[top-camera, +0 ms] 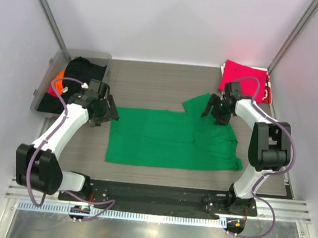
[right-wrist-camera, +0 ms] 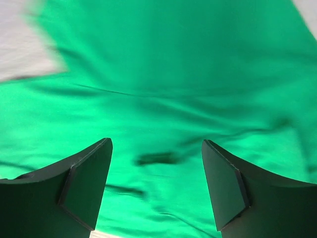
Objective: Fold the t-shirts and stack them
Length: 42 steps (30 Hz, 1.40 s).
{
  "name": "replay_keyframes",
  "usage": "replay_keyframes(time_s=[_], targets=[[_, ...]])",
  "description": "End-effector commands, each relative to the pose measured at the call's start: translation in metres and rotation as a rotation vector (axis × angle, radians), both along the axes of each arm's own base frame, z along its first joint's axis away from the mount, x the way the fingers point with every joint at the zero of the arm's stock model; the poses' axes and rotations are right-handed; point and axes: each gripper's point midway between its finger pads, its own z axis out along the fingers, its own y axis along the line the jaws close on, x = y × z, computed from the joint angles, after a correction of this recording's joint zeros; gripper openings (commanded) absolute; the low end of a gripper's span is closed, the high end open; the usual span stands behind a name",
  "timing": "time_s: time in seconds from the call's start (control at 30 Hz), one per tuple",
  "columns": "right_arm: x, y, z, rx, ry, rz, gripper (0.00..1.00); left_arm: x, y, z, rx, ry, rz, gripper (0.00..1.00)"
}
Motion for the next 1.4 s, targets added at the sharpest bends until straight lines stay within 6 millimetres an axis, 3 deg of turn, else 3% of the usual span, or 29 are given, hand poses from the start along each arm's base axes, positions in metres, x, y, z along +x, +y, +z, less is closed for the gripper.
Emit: replay_keyframes(time_s=[0.0, 0.13, 0.17, 0.2, 0.33, 0.37, 0.43, 0.47, 0.53, 0.67, 0.9, 1.07, 1.2, 1.23, 1.33, 1.37], targets=[[0.046, 0.021, 0.066, 0.026, -0.176, 0.058, 0.79, -0.012, 0.009, 0.036, 0.051, -0.066, -0.065, 0.77], [0.088, 0.022, 0.073, 0.010, -0.216, 0.032, 0.79, -0.030, 0.022, 0.057, 0.104, -0.117, -0.087, 0.77], [0.104, 0.020, 0.083, -0.007, -0.253, 0.023, 0.78, -0.034, 0.029, 0.058, 0.133, -0.125, -0.079, 0.77], [0.112, 0.018, 0.065, -0.026, -0.221, 0.017, 0.78, -0.036, 0.033, 0.062, 0.148, -0.145, -0.076, 0.77], [0.142, 0.007, 0.046, -0.116, -0.208, -0.002, 0.74, -0.044, 0.042, 0.070, 0.179, -0.246, -0.069, 0.79], [0.154, 0.007, 0.052, -0.129, -0.232, 0.002, 0.72, -0.046, 0.043, 0.071, 0.174, -0.282, -0.066, 0.80], [0.161, -0.004, 0.028, -0.224, -0.191, -0.003, 0.72, -0.051, 0.043, 0.065, 0.162, -0.292, -0.065, 0.80], [0.171, -0.004, 0.035, -0.234, -0.217, 0.000, 0.70, -0.053, 0.043, 0.069, 0.155, -0.321, -0.046, 0.80], [0.176, -0.010, 0.017, -0.287, -0.185, -0.003, 0.70, -0.054, 0.045, 0.070, 0.157, -0.341, -0.036, 0.80], [0.193, -0.018, 0.013, -0.352, -0.201, -0.006, 0.69, -0.056, 0.049, 0.073, 0.168, -0.374, -0.024, 0.82], [0.194, -0.018, -0.015, -0.427, -0.166, 0.032, 0.65, -0.055, 0.047, 0.068, 0.163, -0.349, -0.034, 0.82], [0.185, -0.003, -0.034, -0.421, -0.139, 0.076, 0.51, -0.054, 0.047, 0.066, 0.167, -0.340, -0.031, 0.82], [0.183, 0.004, -0.041, -0.420, -0.134, 0.093, 0.28, -0.048, 0.047, 0.056, 0.177, -0.305, -0.032, 0.82], [0.182, 0.006, -0.042, -0.417, -0.133, 0.093, 0.16, -0.045, 0.045, 0.054, 0.177, -0.294, -0.038, 0.82], [0.182, 0.008, -0.036, -0.410, -0.142, 0.090, 0.01, -0.028, 0.039, 0.043, 0.177, -0.229, -0.049, 0.81], [0.180, 0.009, -0.034, -0.410, -0.142, 0.092, 0.01, -0.019, 0.036, 0.030, 0.177, -0.178, -0.048, 0.81]])
